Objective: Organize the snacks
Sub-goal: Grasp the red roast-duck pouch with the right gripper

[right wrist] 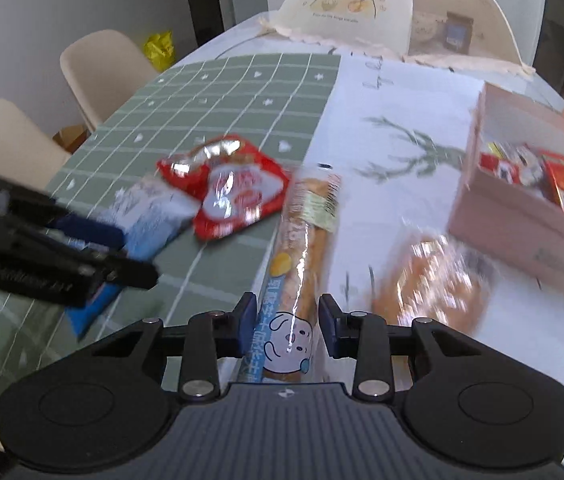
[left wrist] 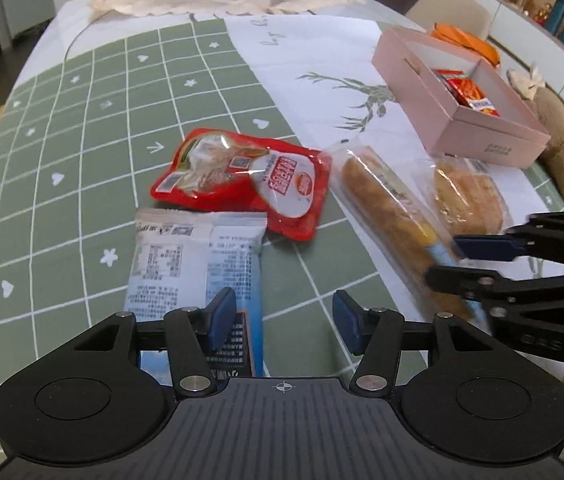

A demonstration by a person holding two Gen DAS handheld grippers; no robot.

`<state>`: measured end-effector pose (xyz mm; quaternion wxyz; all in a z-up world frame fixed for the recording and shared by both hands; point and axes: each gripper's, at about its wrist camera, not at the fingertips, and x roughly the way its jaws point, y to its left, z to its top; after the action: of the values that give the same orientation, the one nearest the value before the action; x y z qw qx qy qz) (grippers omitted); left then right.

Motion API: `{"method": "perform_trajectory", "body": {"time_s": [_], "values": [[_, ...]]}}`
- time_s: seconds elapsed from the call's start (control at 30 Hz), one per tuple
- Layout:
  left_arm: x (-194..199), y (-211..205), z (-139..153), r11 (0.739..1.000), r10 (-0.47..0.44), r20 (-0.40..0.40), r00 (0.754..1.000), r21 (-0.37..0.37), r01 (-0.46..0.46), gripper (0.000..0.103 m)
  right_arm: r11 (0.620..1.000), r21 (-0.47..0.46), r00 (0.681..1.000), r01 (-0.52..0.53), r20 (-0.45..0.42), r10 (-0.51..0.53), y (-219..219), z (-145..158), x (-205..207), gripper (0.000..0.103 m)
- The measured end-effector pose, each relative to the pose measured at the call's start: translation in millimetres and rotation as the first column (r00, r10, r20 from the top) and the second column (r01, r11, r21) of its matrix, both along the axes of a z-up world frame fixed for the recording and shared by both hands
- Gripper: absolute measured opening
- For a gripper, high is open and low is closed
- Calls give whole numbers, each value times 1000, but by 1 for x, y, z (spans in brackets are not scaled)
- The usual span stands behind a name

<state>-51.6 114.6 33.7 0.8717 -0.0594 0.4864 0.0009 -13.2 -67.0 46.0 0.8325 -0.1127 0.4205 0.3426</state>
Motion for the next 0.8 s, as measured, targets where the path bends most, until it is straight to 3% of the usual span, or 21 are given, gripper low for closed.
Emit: {"method": "perform_trajectory", "body": {"time_s": [0.1, 0.13, 0.2, 0.37, 0.63, 0.73, 0.8], "values": [[1, 0, 1, 1000, 17, 0, 1000, 4, -17, 58, 1000, 0, 998, -1, 59, 1, -6, 8, -4, 38], [0, 2, 2, 1000, 21, -1, 1000, 10, -21, 58, 1000, -4, 996, -3, 86, 4, -5, 11, -4, 43], [-2, 6, 2, 999, 29, -5, 1000, 17, -28, 58, 1000, 1, 990, -16, 138, 16, 1, 19, -1, 64], [-13, 26, 5, 997, 74, -1, 997, 17, -74, 58, 993, 40, 984, -111, 142, 105, 38, 26, 27, 80], [-45, 69, 8, 983, 181, -2, 983, -18, -181, 58, 986, -28, 985, -164, 53, 166, 121, -2, 83, 79], [-52, 76, 11, 981, 189, 0, 982, -51, -189, 57, 978, -66, 980, -200, 0, 201, 141, -17, 91, 87], [-54, 76, 11, 980, 187, 3, 982, -69, -187, 57, 974, -100, 978, -205, 29, 209, 150, -22, 87, 93]]}}
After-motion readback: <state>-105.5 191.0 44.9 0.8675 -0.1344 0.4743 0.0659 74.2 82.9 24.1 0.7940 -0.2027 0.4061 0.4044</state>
